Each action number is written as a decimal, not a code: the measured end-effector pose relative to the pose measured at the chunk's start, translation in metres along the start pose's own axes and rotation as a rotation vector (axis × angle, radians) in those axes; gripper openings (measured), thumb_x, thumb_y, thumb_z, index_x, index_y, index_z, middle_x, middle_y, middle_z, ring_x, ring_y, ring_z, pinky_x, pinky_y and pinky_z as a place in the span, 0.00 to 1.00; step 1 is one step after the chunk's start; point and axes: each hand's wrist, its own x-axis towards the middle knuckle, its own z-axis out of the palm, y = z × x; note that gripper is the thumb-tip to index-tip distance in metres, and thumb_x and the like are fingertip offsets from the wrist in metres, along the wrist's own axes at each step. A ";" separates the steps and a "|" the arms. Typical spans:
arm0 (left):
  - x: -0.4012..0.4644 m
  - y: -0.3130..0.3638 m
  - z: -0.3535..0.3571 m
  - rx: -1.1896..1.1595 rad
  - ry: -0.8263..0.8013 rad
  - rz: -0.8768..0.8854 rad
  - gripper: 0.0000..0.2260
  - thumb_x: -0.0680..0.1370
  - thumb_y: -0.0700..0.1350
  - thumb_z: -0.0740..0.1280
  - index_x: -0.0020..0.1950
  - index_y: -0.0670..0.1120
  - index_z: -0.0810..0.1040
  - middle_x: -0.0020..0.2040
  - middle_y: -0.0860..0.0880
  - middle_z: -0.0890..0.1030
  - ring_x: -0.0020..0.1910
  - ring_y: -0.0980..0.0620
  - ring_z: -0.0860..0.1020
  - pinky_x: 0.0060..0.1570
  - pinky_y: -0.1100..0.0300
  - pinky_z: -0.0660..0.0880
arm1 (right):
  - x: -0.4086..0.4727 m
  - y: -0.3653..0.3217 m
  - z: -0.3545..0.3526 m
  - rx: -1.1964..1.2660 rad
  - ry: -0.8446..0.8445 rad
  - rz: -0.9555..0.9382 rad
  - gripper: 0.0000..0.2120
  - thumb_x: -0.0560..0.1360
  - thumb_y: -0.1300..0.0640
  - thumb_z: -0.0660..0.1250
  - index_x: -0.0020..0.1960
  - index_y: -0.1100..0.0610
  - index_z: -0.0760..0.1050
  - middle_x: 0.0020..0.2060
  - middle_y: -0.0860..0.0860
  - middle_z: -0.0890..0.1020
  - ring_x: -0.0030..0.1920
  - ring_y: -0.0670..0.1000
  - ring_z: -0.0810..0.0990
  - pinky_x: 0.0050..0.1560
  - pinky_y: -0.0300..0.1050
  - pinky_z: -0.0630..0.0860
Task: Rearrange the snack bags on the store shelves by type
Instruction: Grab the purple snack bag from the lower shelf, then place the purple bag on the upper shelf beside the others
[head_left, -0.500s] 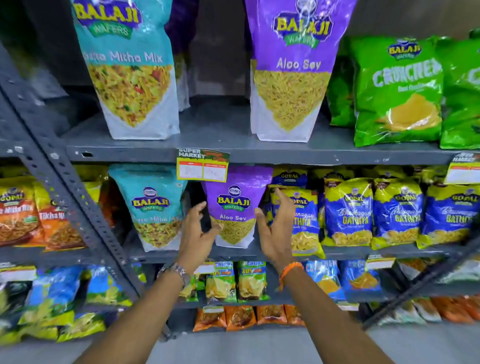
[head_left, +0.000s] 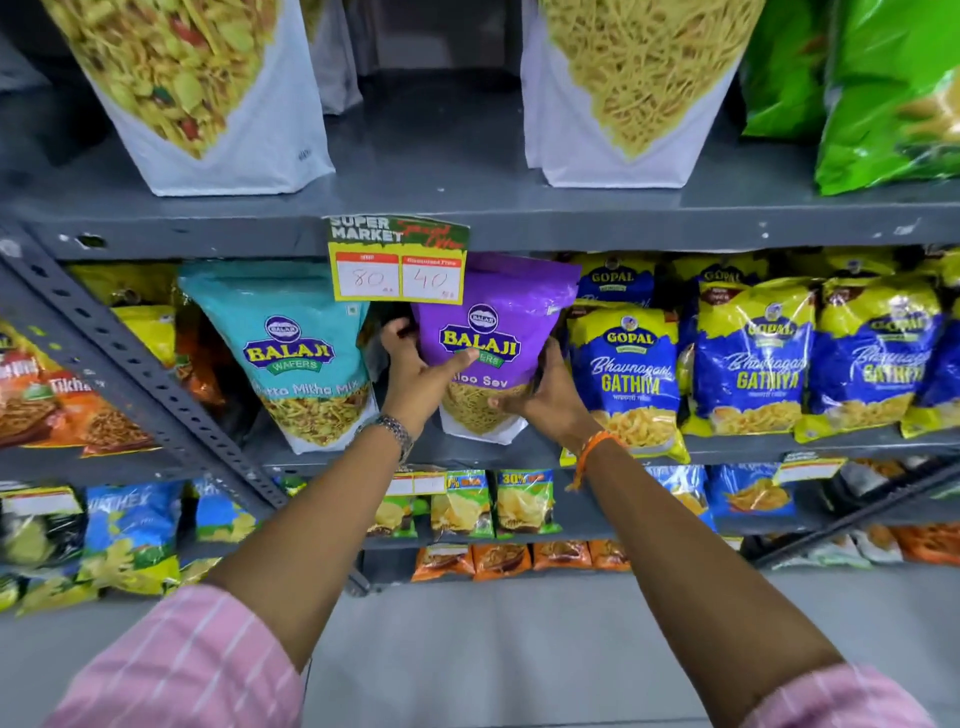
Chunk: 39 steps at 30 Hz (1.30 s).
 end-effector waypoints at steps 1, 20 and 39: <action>0.004 -0.001 0.000 -0.004 -0.024 0.017 0.36 0.72 0.35 0.78 0.72 0.43 0.59 0.61 0.46 0.81 0.54 0.52 0.83 0.56 0.59 0.81 | 0.002 0.001 0.003 0.011 -0.013 0.004 0.46 0.60 0.73 0.80 0.71 0.59 0.61 0.64 0.58 0.79 0.62 0.52 0.81 0.64 0.53 0.79; -0.099 -0.021 -0.003 -0.061 0.095 0.144 0.32 0.68 0.54 0.79 0.69 0.50 0.74 0.60 0.48 0.86 0.58 0.48 0.85 0.57 0.39 0.82 | -0.082 -0.002 -0.004 0.056 0.001 0.080 0.33 0.61 0.71 0.80 0.62 0.54 0.75 0.57 0.50 0.85 0.61 0.50 0.82 0.60 0.53 0.82; -0.166 0.160 -0.053 -0.170 0.224 0.584 0.19 0.66 0.50 0.82 0.52 0.60 0.79 0.45 0.61 0.88 0.40 0.65 0.85 0.41 0.69 0.80 | -0.162 -0.205 -0.015 0.239 -0.088 -0.279 0.29 0.59 0.73 0.79 0.58 0.60 0.77 0.52 0.55 0.88 0.52 0.52 0.87 0.49 0.42 0.82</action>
